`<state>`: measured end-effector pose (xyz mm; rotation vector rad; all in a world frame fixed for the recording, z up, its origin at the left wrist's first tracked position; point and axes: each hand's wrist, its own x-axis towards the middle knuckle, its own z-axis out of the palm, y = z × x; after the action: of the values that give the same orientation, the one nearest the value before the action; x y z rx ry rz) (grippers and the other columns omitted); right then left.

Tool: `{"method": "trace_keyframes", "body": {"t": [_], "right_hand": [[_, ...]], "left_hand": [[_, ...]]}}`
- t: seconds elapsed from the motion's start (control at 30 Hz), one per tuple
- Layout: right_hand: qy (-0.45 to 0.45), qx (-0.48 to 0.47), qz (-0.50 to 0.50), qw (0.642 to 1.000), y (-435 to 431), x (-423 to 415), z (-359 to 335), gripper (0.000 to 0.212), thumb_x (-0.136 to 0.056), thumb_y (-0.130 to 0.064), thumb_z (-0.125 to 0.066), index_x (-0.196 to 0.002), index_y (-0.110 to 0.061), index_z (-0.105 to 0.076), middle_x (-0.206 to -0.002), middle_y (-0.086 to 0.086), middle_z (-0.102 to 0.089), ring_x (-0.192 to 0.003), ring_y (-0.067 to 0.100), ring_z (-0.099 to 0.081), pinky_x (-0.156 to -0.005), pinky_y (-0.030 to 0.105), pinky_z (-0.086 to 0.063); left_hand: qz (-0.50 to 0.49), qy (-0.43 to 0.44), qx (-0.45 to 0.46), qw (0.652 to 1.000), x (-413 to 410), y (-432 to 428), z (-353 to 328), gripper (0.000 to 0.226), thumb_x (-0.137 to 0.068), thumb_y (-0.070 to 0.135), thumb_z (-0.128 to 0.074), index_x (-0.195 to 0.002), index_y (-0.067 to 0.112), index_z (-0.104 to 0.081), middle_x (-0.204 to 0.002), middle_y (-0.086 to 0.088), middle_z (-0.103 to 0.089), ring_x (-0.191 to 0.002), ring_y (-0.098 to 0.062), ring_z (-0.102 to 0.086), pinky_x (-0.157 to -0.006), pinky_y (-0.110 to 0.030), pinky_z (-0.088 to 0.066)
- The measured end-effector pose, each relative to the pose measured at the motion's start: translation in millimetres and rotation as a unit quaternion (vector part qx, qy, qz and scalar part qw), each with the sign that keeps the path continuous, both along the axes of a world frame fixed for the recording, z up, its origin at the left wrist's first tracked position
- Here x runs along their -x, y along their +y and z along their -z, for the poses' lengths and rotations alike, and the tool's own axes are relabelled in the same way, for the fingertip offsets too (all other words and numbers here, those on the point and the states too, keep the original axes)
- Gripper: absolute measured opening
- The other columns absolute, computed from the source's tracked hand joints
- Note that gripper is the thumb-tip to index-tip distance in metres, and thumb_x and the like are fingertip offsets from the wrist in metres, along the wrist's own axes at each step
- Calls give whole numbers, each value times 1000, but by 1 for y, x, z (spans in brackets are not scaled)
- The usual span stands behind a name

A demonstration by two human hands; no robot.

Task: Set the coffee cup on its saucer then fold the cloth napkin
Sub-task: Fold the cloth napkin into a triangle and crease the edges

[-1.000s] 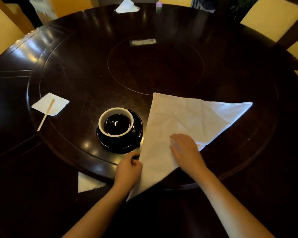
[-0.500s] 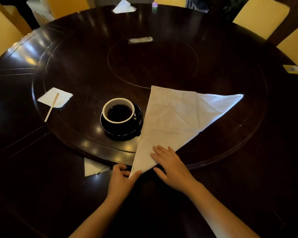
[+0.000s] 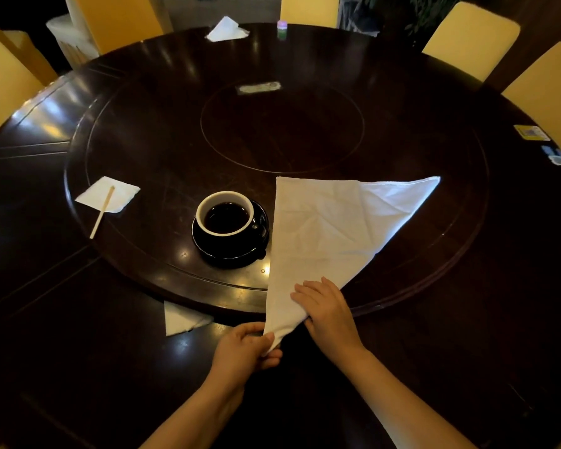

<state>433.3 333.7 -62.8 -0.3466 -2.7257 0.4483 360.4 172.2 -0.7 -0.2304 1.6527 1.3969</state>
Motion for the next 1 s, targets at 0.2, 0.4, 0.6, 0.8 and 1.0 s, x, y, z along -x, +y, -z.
{"method": "trace_keyframes", "body": {"t": [0.2,0.4,0.6,0.8,1.0], "right_hand": [[3,24,-44,999,-1,-14,-13,28,-73,-19,-51,-88,-15,-75,-89,-1,-76,-82,17,-69,-81,33,-56],[-31,135,-35,990,9,-24,-36,31,-77,-20,-44,-91,-22,-71,-89,-4,-74,-82,19,-65,-70,30,-52],[-47,164,45,984,56,-34,-27,13,-75,-16,-64,-82,-25,-68,-80,-9,-68,-80,14,-57,-72,31,-43],[-84,114,92,986,83,-77,-22,24,-78,-43,-49,-70,-24,-62,-72,-9,-63,-82,4,-46,-73,25,-31],[-108,118,-12,987,64,-95,-20,21,-85,-43,-53,-75,-28,-62,-77,-14,-62,-82,6,-50,-80,33,-42]], "left_hand": [[100,135,-25,985,-10,-8,-14,35,-87,4,-58,-113,28,-54,-82,-15,-70,-66,-19,-67,-60,-25,-51],[330,305,-58,892,9,1,-44,36,-68,29,-73,-101,41,-64,-108,9,-65,-99,-6,-63,-84,-24,-52],[251,473,-70,842,34,43,-72,8,-79,31,-69,-72,34,-72,-72,8,-69,-71,-1,-63,-66,-19,-50],[193,486,-32,852,26,36,-60,12,-73,18,-76,-63,18,-69,-74,-3,-57,-74,-9,-56,-61,-12,-40],[268,336,-58,901,8,14,-43,17,-69,34,-79,-75,19,-74,-85,-1,-71,-66,-3,-61,-59,-17,-46]]}}
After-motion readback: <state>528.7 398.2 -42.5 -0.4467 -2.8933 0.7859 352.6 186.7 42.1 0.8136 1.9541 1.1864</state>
